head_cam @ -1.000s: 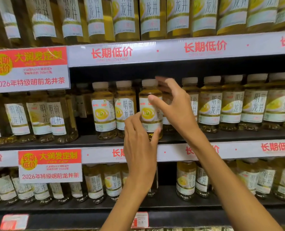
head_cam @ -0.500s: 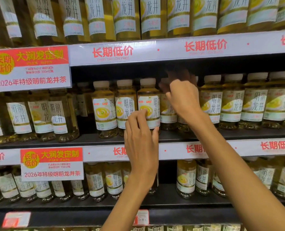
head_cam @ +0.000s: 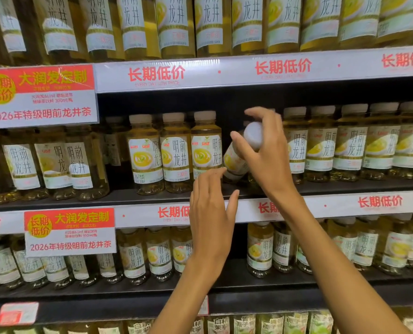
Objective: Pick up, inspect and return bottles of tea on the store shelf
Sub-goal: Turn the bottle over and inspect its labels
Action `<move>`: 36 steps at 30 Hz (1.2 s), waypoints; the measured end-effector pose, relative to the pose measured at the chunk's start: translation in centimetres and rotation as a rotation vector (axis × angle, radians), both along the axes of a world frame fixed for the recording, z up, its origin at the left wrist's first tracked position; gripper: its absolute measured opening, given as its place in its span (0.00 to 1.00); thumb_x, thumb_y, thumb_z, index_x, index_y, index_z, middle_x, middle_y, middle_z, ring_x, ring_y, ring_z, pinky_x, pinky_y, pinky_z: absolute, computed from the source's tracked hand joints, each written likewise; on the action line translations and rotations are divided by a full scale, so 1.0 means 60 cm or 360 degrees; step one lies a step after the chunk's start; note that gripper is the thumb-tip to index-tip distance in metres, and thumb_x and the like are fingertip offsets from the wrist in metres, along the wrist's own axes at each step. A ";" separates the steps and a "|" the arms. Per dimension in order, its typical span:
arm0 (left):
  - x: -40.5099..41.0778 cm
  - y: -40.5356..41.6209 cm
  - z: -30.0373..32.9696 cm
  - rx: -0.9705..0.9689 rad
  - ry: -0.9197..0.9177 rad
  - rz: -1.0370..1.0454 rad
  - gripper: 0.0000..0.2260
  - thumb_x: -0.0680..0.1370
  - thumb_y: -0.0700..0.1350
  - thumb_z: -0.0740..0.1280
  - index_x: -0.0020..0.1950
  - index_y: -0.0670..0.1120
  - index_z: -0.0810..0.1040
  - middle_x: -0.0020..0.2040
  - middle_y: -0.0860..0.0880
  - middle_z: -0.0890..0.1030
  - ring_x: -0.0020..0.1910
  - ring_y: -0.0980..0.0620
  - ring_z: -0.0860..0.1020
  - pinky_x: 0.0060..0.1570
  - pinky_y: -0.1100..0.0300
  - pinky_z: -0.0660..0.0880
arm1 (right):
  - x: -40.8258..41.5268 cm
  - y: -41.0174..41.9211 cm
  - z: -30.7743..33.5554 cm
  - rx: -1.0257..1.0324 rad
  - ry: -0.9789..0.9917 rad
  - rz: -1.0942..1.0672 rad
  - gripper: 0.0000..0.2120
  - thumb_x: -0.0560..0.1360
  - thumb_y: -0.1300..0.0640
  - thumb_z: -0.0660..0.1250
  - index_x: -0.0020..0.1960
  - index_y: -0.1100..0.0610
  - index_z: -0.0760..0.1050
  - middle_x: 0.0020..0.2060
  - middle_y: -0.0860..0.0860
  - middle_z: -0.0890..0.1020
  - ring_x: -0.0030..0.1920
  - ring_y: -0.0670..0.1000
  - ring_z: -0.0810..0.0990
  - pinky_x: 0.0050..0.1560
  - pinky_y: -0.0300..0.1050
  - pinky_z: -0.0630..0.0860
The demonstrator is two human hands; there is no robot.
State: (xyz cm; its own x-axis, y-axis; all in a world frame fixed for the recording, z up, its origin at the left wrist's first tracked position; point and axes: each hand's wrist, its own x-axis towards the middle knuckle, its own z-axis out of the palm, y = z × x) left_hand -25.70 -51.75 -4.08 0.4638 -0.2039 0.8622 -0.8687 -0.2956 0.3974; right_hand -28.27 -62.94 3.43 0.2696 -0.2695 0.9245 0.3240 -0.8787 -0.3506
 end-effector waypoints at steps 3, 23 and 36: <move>-0.002 0.001 -0.004 0.0020 0.0125 -0.0103 0.23 0.76 0.43 0.69 0.69 0.43 0.69 0.65 0.47 0.74 0.65 0.52 0.71 0.64 0.60 0.68 | -0.015 0.007 -0.016 0.0042 -0.0053 0.0074 0.13 0.77 0.61 0.67 0.60 0.62 0.73 0.53 0.58 0.76 0.53 0.47 0.74 0.52 0.35 0.72; -0.063 0.064 -0.013 0.0034 0.1221 -0.1277 0.19 0.69 0.45 0.77 0.57 0.53 0.77 0.50 0.52 0.84 0.47 0.58 0.82 0.40 0.67 0.77 | -0.119 0.028 -0.016 0.1071 0.0258 0.1350 0.09 0.77 0.56 0.65 0.55 0.59 0.76 0.44 0.52 0.84 0.51 0.55 0.84 0.47 0.44 0.80; -0.109 0.106 -0.059 -0.0134 0.1422 -0.1396 0.18 0.69 0.70 0.63 0.53 0.64 0.79 0.53 0.59 0.84 0.54 0.61 0.81 0.50 0.68 0.77 | -0.121 0.069 -0.045 0.0955 0.0502 0.1322 0.14 0.77 0.50 0.64 0.58 0.56 0.75 0.43 0.51 0.84 0.48 0.52 0.84 0.51 0.45 0.80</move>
State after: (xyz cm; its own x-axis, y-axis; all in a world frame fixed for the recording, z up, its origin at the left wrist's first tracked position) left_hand -32.27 -45.42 -7.65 0.6282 -0.6987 0.3422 -0.1776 0.2994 0.9374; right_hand -35.51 -58.80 0.71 0.7812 -0.2791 0.5584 0.5604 -0.0808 -0.8243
